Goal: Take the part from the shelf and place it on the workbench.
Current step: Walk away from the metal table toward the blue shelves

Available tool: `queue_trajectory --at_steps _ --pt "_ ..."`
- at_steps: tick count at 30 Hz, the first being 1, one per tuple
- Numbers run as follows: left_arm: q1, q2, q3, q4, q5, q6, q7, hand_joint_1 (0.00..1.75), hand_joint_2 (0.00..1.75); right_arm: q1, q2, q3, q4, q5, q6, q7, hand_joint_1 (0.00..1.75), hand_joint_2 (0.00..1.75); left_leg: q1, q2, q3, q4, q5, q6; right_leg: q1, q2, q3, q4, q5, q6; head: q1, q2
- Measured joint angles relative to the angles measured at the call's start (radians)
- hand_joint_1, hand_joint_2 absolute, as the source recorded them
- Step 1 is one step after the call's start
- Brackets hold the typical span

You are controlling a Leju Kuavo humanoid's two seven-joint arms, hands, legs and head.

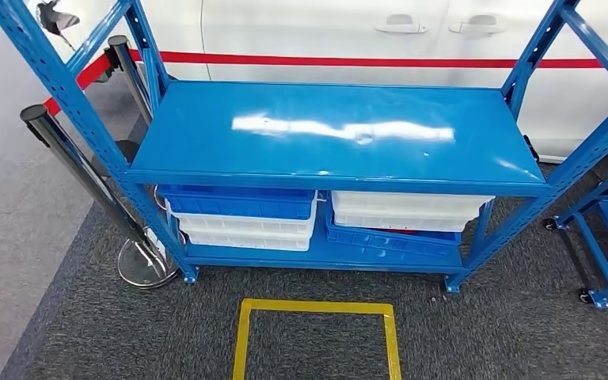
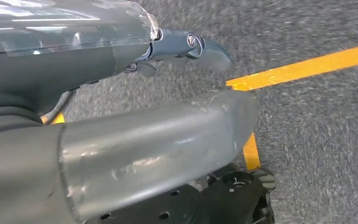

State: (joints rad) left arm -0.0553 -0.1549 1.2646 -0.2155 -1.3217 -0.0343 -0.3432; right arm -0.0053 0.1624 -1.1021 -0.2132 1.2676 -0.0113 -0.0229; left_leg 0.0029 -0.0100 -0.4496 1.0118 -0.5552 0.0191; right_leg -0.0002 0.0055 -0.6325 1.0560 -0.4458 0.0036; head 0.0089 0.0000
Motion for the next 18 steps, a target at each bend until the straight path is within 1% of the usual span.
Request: queue_trajectory --at_steps 2,3,4,5,6,7,8,9,10,11,12,13,14,15,16,17,18 --pt "-0.003 0.000 0.000 0.000 0.000 0.001 0.000 0.00 0.00 -0.001 0.000 0.000 0.000 0.001 0.000 0.000 0.00 0.00 -0.003 -0.001 0.011 0.008 0.001 -0.013 -0.001 0.001 0.013 -0.008 0.001 -0.009 0.001 0.000" --pt "-0.004 0.000 0.000 0.000 0.000 0.002 0.000 0.00 0.00 -0.002 0.000 0.000 0.000 0.002 0.000 0.000 0.00 0.00 -0.002 0.000 0.010 0.023 0.006 -0.018 -0.003 0.001 0.023 -0.015 0.003 -0.014 0.000 0.000" --pt "-0.005 0.001 0.000 0.000 0.000 0.004 0.000 0.00 0.00 -0.002 0.001 0.000 0.000 0.004 0.000 0.000 0.00 0.00 -0.002 0.001 -0.003 0.053 0.010 -0.023 -0.006 0.001 0.033 -0.023 0.002 -0.019 -0.001 0.000" --pt "-0.007 0.001 0.000 0.000 0.000 0.006 0.000 0.00 0.00 -0.003 0.001 0.000 0.000 0.005 -0.001 0.000 0.00 0.00 0.000 0.002 -0.026 0.093 0.003 -0.027 -0.008 0.000 0.042 -0.030 0.000 -0.024 -0.004 0.000" --pt "-0.008 0.001 0.000 0.000 0.000 0.008 0.000 0.00 0.00 -0.004 0.000 0.000 0.000 0.006 -0.001 0.000 0.00 0.00 0.002 0.003 -0.058 0.145 -0.014 -0.031 -0.008 0.000 0.048 -0.034 -0.004 -0.028 -0.006 0.000" --pt "-0.008 0.001 0.000 0.000 0.000 0.011 0.000 0.00 0.00 -0.005 0.000 0.000 0.000 0.007 -0.002 0.000 0.00 0.00 0.004 0.004 -0.094 0.196 -0.040 -0.035 -0.008 0.000 0.054 -0.036 -0.009 -0.032 -0.007 0.000" --pt "-0.007 0.001 0.000 0.000 0.000 0.013 0.000 0.00 0.00 -0.006 0.000 0.000 0.000 0.008 -0.002 0.001 0.00 0.00 0.006 0.004 -0.126 0.236 -0.067 -0.039 -0.007 0.000 0.059 -0.036 -0.015 -0.034 -0.008 0.000" --pt "-0.005 0.001 0.000 0.000 -0.001 0.014 0.000 0.00 0.00 -0.006 0.000 -0.001 0.000 0.009 -0.002 0.002 0.00 0.00 0.007 0.004 -0.149 0.255 -0.082 -0.042 -0.006 0.001 0.065 -0.036 -0.022 -0.035 -0.008 0.000" --pt "-0.004 0.001 0.000 0.000 -0.001 0.015 0.000 0.00 0.00 -0.005 0.000 -0.001 0.000 0.010 -0.002 0.004 0.00 0.00 0.008 0.004 -0.160 0.245 -0.074 -0.043 -0.006 0.002 0.072 -0.035 -0.028 -0.034 -0.008 0.000" --pt "-0.003 0.002 0.000 0.000 -0.001 0.016 0.000 0.00 0.00 -0.005 0.000 -0.001 0.000 0.010 -0.002 0.005 0.00 0.00 0.009 0.004 -0.156 0.208 -0.042 -0.042 -0.006 0.003 0.080 -0.034 -0.034 -0.033 -0.009 0.000" --pt "-0.003 0.002 0.000 0.000 -0.002 0.017 0.000 0.00 0.00 -0.005 0.000 -0.001 0.000 0.011 -0.002 0.006 0.00 0.00 0.009 0.004 -0.142 0.148 0.007 -0.039 -0.006 0.003 0.088 -0.034 -0.040 -0.031 -0.010 0.000" --pt "-0.003 0.002 0.000 0.000 -0.002 0.018 0.000 0.00 0.00 -0.005 0.000 -0.001 0.000 0.012 -0.002 0.006 0.00 0.00 0.008 0.005 -0.128 0.093 0.044 -0.034 -0.006 0.003 0.095 -0.033 -0.045 -0.028 -0.009 0.000" --pt "-0.004 0.002 0.000 0.000 -0.002 0.018 0.000 0.00 0.00 -0.005 0.001 -0.001 0.000 0.012 -0.001 0.006 0.00 0.00 0.005 0.006 -0.118 0.050 0.060 -0.029 -0.005 0.003 0.098 -0.033 -0.049 -0.024 -0.009 0.000" --pt "-0.004 0.002 0.000 0.000 -0.002 0.019 0.000 0.00 0.00 -0.006 0.001 -0.001 0.000 0.013 -0.001 0.006 0.00 0.00 0.003 0.006 -0.113 0.026 0.069 -0.023 -0.005 0.003 0.098 -0.033 -0.052 -0.019 -0.009 0.000" --pt "-0.003 0.002 0.000 0.000 -0.002 0.019 0.001 0.00 0.00 -0.007 0.001 -0.001 0.000 0.013 -0.001 0.007 0.00 0.00 0.000 0.006 -0.113 0.023 0.065 -0.018 -0.004 0.003 0.099 -0.033 -0.054 -0.013 -0.008 0.000" --pt "-0.002 0.002 0.000 0.000 -0.002 0.019 0.001 0.00 0.00 -0.009 0.001 -0.001 0.000 0.013 -0.001 0.007 0.00 0.00 -0.001 0.006 -0.112 0.019 0.068 -0.011 -0.003 0.004 0.099 -0.035 -0.056 -0.006 -0.009 0.000" --pt "-0.001 0.002 0.000 0.000 -0.002 0.020 0.001 0.00 0.00 -0.009 0.001 -0.001 0.000 0.013 -0.001 0.007 0.00 0.00 0.002 0.007 -0.107 0.013 0.081 -0.004 -0.003 0.003 0.103 -0.034 -0.060 0.000 -0.008 0.000"
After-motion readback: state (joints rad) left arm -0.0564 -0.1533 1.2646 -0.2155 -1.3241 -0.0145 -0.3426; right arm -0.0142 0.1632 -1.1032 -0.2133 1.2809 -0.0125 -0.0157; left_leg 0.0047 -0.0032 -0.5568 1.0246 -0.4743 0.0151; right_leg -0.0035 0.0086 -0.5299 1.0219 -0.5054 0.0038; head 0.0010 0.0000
